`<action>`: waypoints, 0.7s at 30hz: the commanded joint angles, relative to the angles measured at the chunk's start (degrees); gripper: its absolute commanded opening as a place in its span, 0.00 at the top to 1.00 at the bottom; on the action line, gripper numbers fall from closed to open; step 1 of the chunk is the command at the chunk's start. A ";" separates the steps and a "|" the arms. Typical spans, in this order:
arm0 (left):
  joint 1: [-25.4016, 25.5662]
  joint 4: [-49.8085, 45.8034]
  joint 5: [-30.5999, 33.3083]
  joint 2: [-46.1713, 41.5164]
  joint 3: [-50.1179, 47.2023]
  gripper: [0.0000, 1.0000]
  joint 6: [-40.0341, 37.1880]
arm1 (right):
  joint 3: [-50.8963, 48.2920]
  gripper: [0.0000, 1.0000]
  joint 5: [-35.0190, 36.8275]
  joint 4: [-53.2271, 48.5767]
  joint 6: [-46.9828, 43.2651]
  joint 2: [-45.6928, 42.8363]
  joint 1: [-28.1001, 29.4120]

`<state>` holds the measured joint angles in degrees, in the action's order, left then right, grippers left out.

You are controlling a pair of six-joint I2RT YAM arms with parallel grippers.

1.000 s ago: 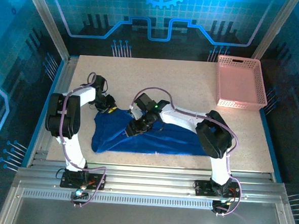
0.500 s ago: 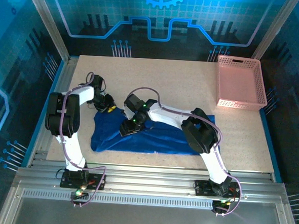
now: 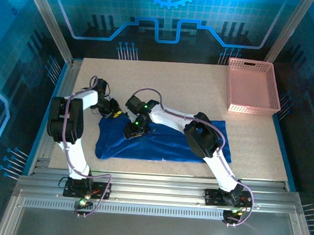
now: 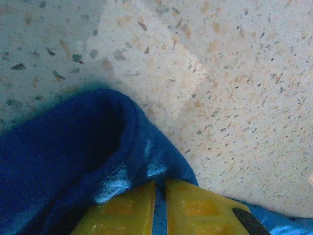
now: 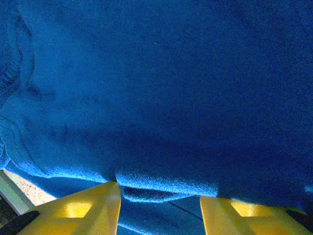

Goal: Fold and stack the t-shirts

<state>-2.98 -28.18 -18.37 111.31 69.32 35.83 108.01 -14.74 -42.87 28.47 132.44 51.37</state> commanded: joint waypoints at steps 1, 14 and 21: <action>-0.71 -1.21 0.71 2.34 -0.15 0.85 -1.09 | 2.74 0.52 1.01 -3.51 -1.29 2.80 1.00; -1.83 -1.00 0.18 2.51 -0.81 0.85 -1.45 | 3.06 1.00 6.64 -4.24 0.42 0.32 1.10; -2.55 -0.98 0.00 3.37 -0.02 0.86 -1.71 | -3.33 1.00 4.58 -5.11 -0.03 -6.71 1.15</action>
<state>-4.40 -28.14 -20.86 111.87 69.30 35.79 106.48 -9.43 -45.93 28.67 129.75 51.75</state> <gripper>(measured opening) 0.140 0.064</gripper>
